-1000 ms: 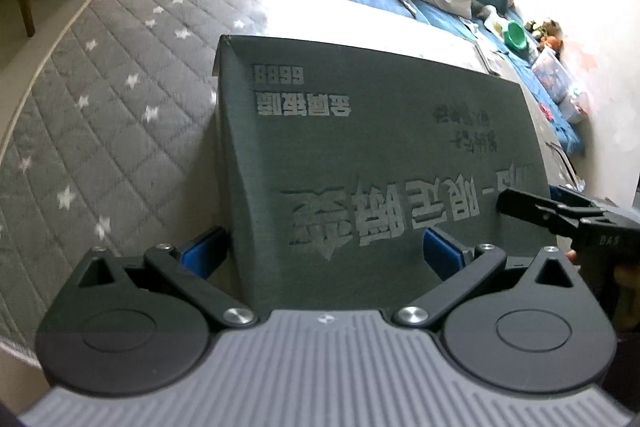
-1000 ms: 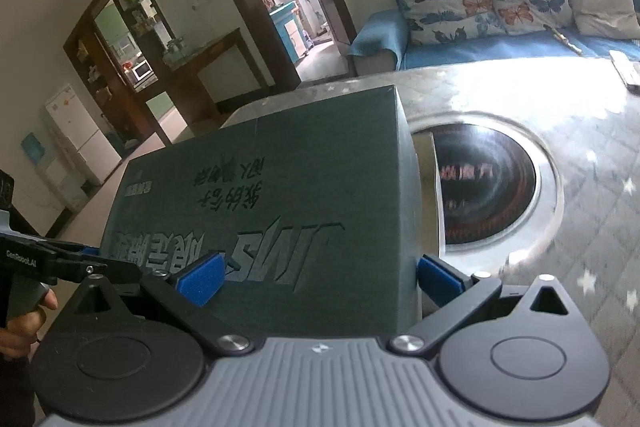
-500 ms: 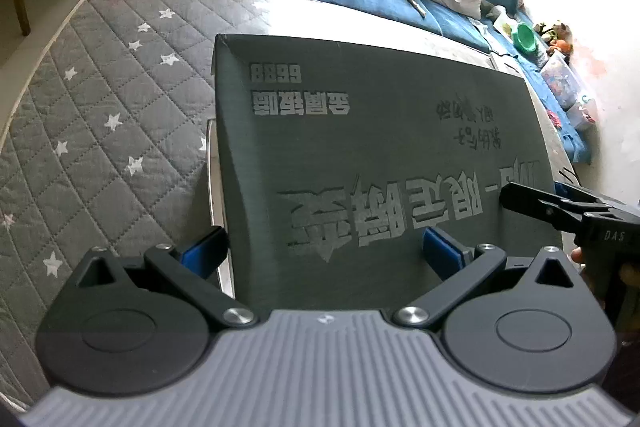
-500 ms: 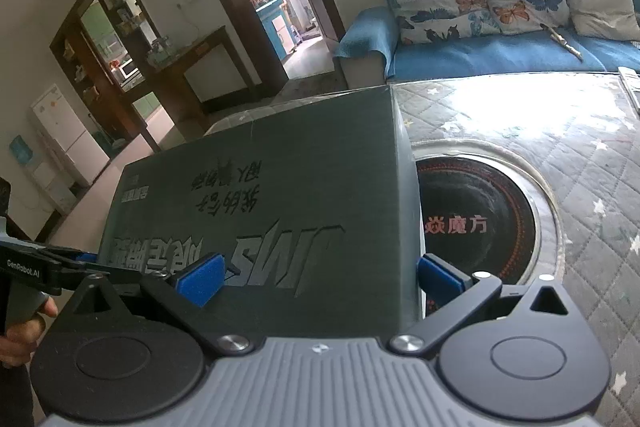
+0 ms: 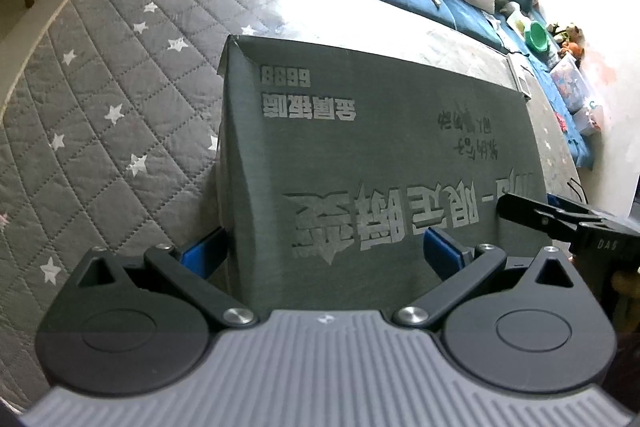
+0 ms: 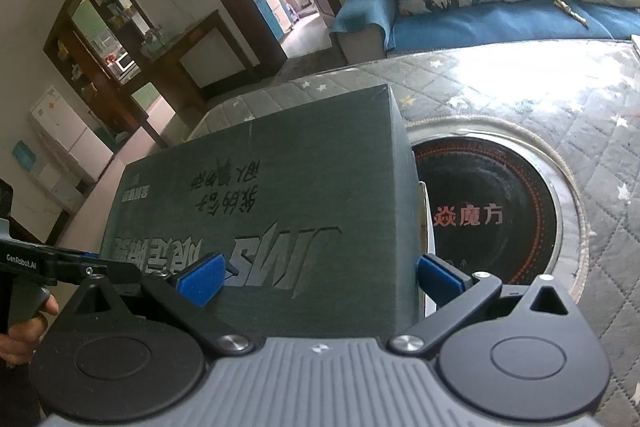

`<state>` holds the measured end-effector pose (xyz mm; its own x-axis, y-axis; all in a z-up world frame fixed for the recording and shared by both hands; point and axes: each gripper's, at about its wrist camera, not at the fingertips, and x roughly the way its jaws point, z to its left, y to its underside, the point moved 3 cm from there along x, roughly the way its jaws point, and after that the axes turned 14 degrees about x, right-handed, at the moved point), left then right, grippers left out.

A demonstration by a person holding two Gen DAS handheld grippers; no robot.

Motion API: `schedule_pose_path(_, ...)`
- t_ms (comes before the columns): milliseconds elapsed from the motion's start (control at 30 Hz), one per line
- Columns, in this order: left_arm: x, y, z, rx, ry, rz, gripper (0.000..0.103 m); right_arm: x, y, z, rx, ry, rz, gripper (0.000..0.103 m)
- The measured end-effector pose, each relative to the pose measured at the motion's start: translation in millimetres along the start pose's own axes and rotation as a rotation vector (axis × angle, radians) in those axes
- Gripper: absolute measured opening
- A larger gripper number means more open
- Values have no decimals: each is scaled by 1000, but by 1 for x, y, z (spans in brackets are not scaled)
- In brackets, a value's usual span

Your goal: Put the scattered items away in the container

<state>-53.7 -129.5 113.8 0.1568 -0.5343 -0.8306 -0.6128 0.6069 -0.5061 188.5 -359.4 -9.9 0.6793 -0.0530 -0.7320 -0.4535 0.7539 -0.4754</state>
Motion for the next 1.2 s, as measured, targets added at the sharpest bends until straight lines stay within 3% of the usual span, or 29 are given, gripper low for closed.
schedule_pose_path(1200, 17, -6, -2, -30, 8, 16, 103, 19, -3, -18, 49, -2, 43, 103)
